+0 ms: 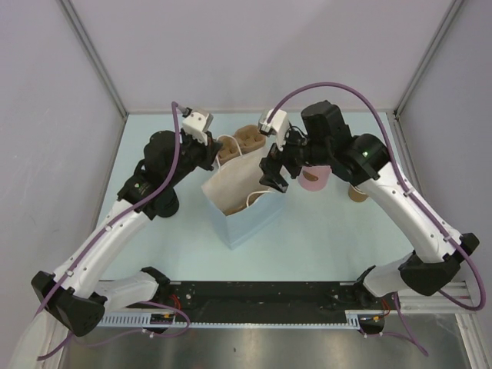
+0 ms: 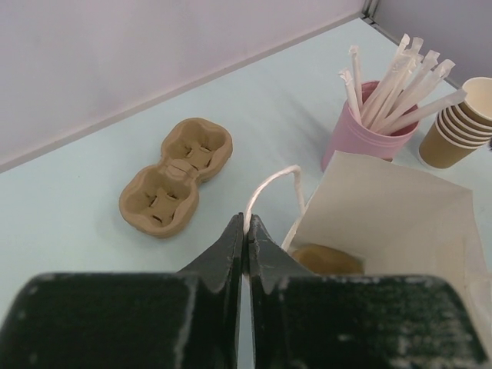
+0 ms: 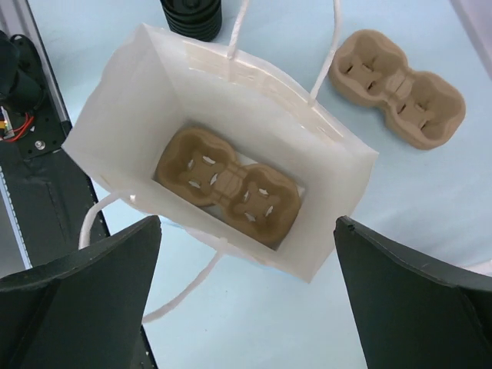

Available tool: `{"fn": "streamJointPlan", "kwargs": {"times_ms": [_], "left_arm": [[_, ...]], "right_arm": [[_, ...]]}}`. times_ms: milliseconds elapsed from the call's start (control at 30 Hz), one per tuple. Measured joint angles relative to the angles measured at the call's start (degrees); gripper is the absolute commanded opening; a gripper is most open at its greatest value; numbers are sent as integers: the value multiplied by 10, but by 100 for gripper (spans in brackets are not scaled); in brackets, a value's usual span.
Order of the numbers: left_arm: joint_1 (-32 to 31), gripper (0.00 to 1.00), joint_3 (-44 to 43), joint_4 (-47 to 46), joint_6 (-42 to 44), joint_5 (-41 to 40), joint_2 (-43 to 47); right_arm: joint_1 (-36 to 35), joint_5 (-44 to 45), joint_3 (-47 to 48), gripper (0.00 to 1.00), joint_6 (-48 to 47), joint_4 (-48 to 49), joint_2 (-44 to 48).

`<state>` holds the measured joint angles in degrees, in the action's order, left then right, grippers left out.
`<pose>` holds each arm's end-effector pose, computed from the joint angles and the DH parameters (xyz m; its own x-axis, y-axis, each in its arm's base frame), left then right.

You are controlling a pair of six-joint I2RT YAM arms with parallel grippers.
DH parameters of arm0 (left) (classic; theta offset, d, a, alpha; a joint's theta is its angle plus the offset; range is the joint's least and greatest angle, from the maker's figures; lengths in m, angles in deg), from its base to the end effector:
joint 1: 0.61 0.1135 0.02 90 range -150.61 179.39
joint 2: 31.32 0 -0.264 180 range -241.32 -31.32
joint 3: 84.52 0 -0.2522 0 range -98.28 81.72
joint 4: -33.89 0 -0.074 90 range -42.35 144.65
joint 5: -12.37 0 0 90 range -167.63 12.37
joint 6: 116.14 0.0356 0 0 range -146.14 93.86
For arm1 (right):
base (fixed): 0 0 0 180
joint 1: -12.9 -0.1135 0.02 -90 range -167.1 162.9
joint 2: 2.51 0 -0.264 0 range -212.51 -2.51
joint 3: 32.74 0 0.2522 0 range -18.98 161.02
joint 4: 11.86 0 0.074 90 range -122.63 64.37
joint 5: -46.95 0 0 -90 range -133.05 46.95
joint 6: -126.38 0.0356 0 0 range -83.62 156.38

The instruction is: Pack the takeout coffee

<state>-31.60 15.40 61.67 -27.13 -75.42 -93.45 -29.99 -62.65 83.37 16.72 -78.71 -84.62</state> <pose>0.2089 -0.1271 0.4059 -0.1558 0.0734 -0.9851 0.5445 0.8384 -0.0236 0.1994 0.2015 0.4577 -0.0891 -0.5153 -0.8523 -0.9319 0.3451 -0.1113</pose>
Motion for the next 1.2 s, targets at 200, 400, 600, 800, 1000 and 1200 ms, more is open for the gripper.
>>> {"fn": "streamJointPlan", "kwargs": {"times_ms": [200,400,600,800,1000,1200], "left_arm": [[0,23,0,-1,0,1,0],[4,36,0,-2,1,10,2],[12,39,7,-11,0,17,8],[16,40,15,-17,0,29,11],[18,42,19,-21,-1,39,12],[20,44,24,-25,-1,43,14]], "right_arm": [[12,-48,-25,100,-45,0,47],[18,-89,-92,100,-101,2,91],[24,-115,-139,100,-124,8,96],[60,-123,-157,99,-87,80,114],[96,-139,-148,98,-30,148,146],[95,-226,-146,96,-39,133,148]]}}
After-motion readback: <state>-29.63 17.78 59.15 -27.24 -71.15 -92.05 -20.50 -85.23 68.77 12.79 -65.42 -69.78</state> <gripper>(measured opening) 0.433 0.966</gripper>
